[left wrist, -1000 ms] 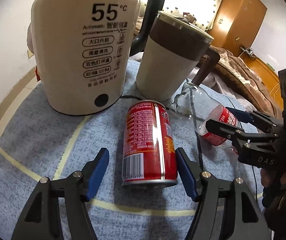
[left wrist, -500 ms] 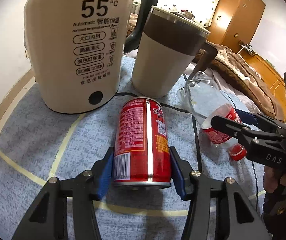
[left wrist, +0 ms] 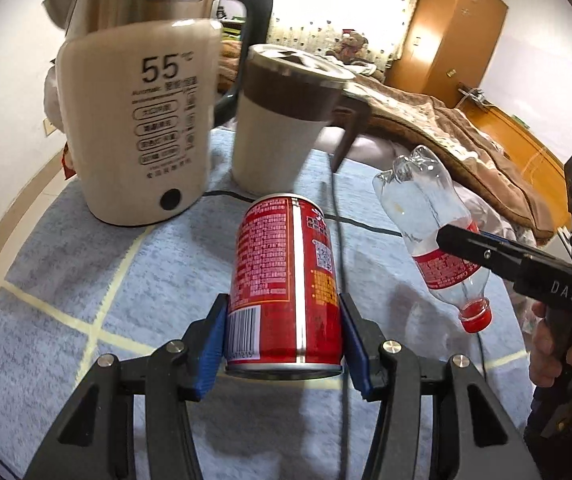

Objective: Collect trash

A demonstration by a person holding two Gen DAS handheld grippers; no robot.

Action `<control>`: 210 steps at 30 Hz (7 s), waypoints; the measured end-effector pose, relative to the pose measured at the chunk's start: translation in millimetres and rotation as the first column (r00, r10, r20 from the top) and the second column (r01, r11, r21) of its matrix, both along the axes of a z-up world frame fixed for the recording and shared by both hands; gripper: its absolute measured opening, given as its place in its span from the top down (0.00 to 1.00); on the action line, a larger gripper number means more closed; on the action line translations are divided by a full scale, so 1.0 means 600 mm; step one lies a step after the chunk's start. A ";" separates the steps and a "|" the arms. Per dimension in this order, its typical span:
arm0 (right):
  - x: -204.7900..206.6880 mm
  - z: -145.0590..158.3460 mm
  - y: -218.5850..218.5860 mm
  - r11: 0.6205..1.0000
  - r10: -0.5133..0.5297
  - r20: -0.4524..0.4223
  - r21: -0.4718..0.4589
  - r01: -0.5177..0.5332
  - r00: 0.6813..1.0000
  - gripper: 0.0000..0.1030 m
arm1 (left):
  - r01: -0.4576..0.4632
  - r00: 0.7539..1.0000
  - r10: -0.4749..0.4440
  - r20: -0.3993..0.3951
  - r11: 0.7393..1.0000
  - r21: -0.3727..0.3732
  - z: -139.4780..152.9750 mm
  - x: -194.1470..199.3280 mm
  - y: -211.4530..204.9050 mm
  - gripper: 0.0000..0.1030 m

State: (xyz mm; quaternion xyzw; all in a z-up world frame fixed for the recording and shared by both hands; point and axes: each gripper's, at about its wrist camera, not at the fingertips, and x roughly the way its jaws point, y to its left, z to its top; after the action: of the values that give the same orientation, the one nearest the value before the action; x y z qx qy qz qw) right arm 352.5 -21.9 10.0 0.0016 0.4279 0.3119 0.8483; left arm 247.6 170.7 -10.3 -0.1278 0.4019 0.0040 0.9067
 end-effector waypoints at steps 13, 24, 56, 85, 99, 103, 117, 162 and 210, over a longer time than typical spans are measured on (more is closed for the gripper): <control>-0.097 0.015 -0.119 0.989 -0.145 -0.002 -0.014 0.145 0.989 0.36 | 0.103 0.993 -0.106 0.051 0.993 0.062 0.034 -0.064 -0.098 0.47; -0.181 0.046 -0.232 0.967 -0.257 0.019 0.006 0.256 0.966 0.36 | 0.210 0.972 -0.215 0.091 0.976 0.066 0.058 -0.103 -0.195 0.47; -0.355 0.027 -0.561 0.798 -0.599 -0.005 -0.089 0.597 0.800 0.36 | 0.572 0.810 -0.579 0.089 0.815 0.091 0.053 -0.183 -0.560 0.47; -0.396 0.000 -0.602 0.731 -0.680 0.012 -0.074 0.679 0.733 0.35 | 0.583 0.809 -0.586 0.048 0.810 0.068 0.028 -0.205 -0.609 0.32; -0.513 0.020 -0.543 0.649 -0.745 0.178 -0.032 0.760 0.643 0.35 | 0.531 0.827 -0.545 0.136 0.838 0.126 0.049 -0.272 -0.564 0.32; -0.552 0.021 -0.528 0.637 -0.756 0.197 0.006 0.771 0.624 0.35 | 0.508 0.831 -0.528 0.175 0.848 0.148 0.054 -0.299 -0.551 0.32; -0.622 0.013 -0.484 0.612 -0.770 0.262 0.040 0.790 0.582 0.35 | 0.449 0.853 -0.479 0.209 0.876 0.176 0.050 -0.346 -0.529 0.31; -0.644 0.013 -0.459 0.610 -0.769 0.274 0.041 0.791 0.578 0.35 | 0.390 0.882 -0.431 0.193 0.895 0.216 0.043 -0.361 -0.518 0.29; -0.642 0.010 -0.452 0.615 -0.766 0.267 0.041 0.787 0.585 0.35 | 0.385 0.884 -0.427 0.192 0.897 0.218 0.044 -0.364 -0.517 0.29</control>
State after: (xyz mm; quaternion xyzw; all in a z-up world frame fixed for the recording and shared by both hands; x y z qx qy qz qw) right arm -32.5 -292.9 15.8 0.1130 0.2824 -0.1103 0.9462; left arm 29.5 -139.6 16.1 0.0395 0.3076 -0.1666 0.9360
